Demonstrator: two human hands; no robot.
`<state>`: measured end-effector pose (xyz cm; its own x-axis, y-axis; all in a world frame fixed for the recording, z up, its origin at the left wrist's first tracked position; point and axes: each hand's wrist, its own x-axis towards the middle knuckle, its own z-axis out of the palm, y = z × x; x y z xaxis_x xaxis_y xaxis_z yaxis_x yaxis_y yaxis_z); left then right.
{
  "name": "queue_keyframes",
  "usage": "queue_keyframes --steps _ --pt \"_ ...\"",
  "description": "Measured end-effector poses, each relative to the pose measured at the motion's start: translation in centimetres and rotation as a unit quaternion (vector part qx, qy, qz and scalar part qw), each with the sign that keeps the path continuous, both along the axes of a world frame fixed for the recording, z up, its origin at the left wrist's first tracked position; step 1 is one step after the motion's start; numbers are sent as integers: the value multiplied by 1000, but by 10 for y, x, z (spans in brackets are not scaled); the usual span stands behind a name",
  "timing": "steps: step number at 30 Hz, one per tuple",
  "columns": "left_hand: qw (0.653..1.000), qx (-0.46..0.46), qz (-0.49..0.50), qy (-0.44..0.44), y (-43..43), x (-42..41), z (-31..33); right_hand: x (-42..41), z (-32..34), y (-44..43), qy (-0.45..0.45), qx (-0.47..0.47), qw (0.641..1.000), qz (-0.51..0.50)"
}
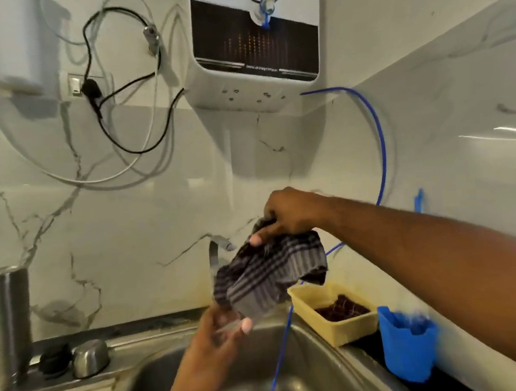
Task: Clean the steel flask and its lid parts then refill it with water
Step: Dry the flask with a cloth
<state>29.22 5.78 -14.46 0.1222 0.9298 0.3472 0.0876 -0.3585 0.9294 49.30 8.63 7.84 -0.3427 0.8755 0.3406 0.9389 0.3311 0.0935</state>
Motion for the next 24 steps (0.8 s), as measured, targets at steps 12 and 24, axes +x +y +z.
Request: queue_keyframes --steps 12,24 --pt "998 57 9 -2 -9 -25 14 -88 -19 -14 -167 -228 957 67" --pt "990 -56 1 -132 -16 -43 30 -72 -57 13 91 -202 974 53"
